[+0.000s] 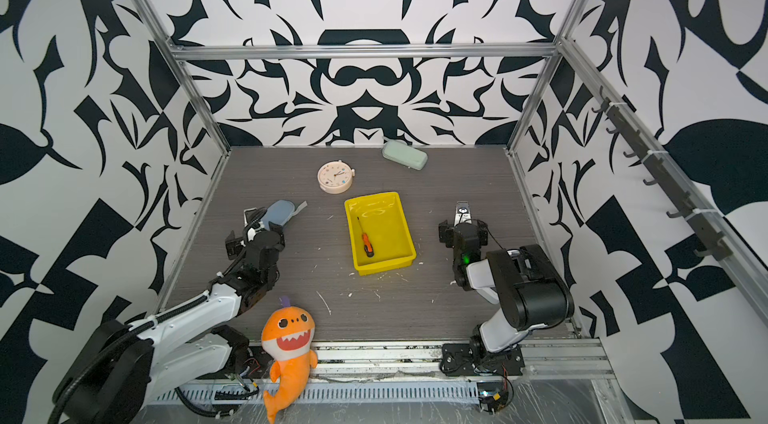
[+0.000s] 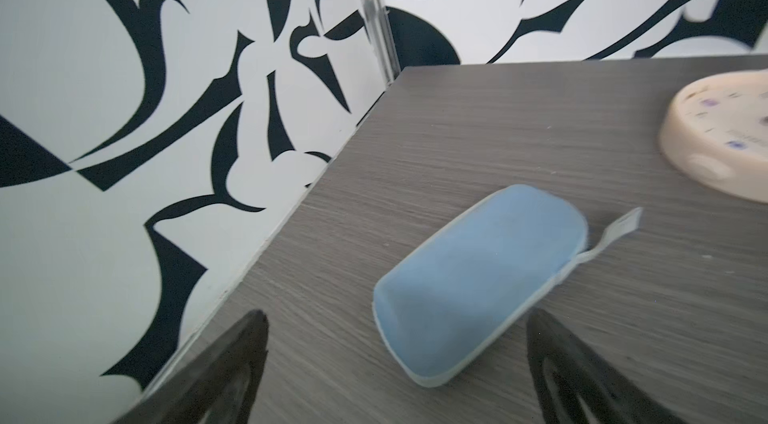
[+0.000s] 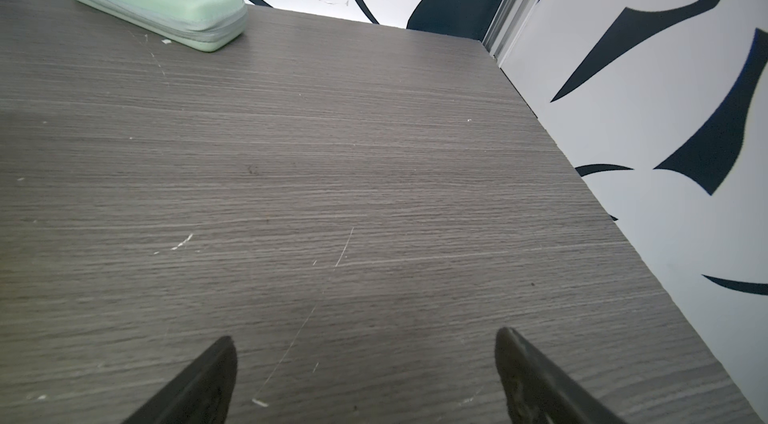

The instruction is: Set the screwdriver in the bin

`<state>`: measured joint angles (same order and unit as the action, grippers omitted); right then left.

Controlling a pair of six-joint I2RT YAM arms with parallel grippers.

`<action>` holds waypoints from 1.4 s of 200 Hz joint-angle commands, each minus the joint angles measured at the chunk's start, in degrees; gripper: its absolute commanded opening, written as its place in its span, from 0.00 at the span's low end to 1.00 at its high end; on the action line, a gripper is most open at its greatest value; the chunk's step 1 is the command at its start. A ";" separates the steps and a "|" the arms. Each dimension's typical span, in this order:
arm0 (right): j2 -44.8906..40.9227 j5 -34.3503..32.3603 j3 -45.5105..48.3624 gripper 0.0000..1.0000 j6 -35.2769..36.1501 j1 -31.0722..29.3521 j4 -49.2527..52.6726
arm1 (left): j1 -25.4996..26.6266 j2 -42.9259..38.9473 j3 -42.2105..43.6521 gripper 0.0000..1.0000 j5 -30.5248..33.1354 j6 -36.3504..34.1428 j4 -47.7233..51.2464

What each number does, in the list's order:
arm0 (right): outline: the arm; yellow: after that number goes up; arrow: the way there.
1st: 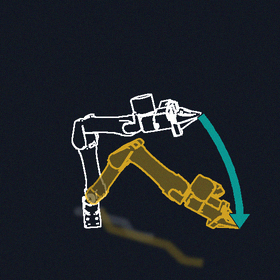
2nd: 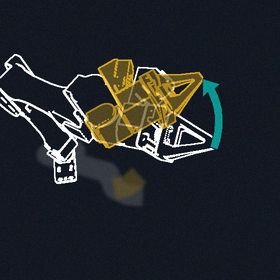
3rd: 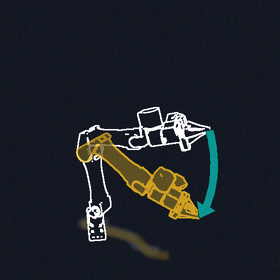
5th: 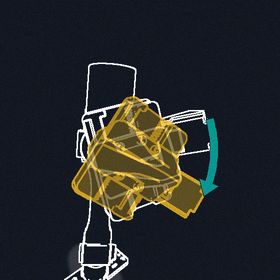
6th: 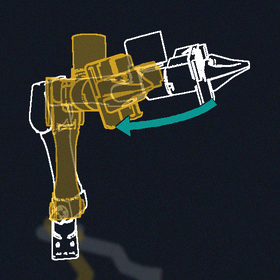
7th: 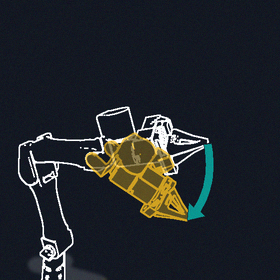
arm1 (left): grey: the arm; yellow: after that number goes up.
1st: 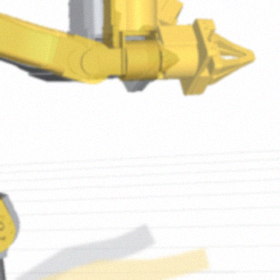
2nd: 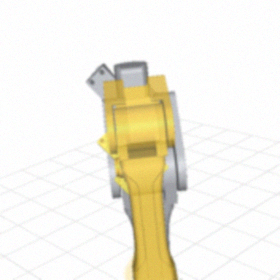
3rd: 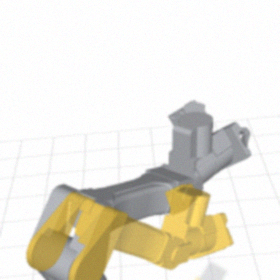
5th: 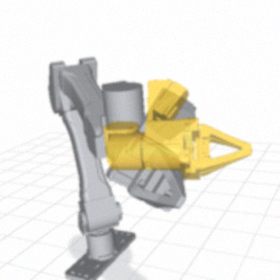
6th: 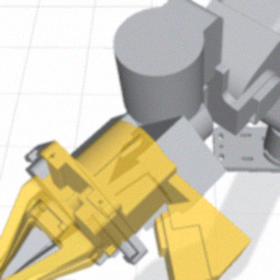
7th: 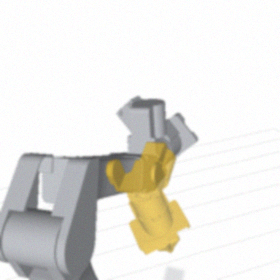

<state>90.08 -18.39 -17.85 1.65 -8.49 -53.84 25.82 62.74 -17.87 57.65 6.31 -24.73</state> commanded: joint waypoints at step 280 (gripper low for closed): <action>-0.79 2.40 -2.06 0.99 -0.74 0.92 0.07 | -25.38 25.96 0.79 0.99 -40.40 -2.19 -35.17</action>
<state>90.08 -16.34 -18.55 1.63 -7.84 -53.39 0.93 89.91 -16.67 18.92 2.28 -58.61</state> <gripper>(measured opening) 0.994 0.995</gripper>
